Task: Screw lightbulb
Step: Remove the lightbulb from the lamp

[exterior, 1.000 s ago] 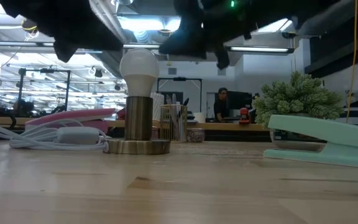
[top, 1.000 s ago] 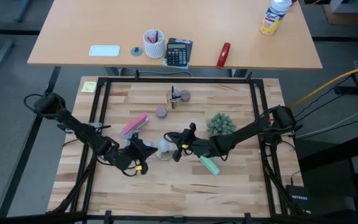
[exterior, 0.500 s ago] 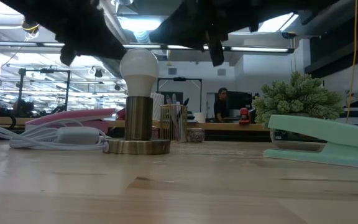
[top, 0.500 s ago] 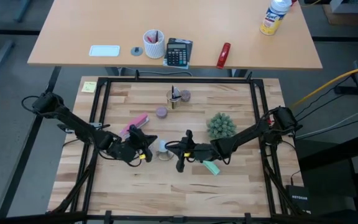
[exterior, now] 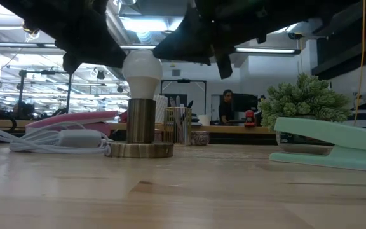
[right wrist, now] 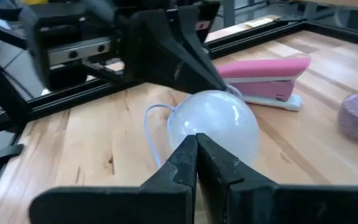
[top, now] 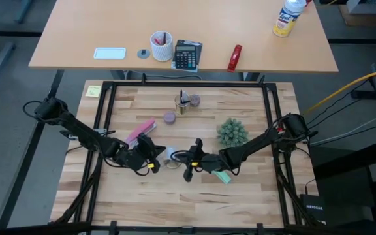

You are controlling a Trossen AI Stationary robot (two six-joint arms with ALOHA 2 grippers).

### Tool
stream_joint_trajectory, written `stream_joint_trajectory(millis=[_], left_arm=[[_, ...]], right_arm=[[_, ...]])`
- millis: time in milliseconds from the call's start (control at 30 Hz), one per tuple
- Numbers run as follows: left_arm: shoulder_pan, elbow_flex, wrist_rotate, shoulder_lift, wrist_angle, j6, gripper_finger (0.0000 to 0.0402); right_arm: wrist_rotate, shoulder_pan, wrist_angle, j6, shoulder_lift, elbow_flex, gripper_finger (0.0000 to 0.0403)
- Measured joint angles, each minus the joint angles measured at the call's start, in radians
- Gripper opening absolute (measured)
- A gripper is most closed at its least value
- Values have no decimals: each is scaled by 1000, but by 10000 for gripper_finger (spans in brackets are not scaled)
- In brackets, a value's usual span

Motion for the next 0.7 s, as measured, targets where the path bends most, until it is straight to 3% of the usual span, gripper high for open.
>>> stream_joint_trajectory(millis=[367,700], left_arm=[[-41,-1,31,0,11,-4,1],[-50,0,13,1,73,19,1]], right_arm=[[87,-28,-15,0,0,0,14],[61,-89,-11,-2,4,-1,14]])
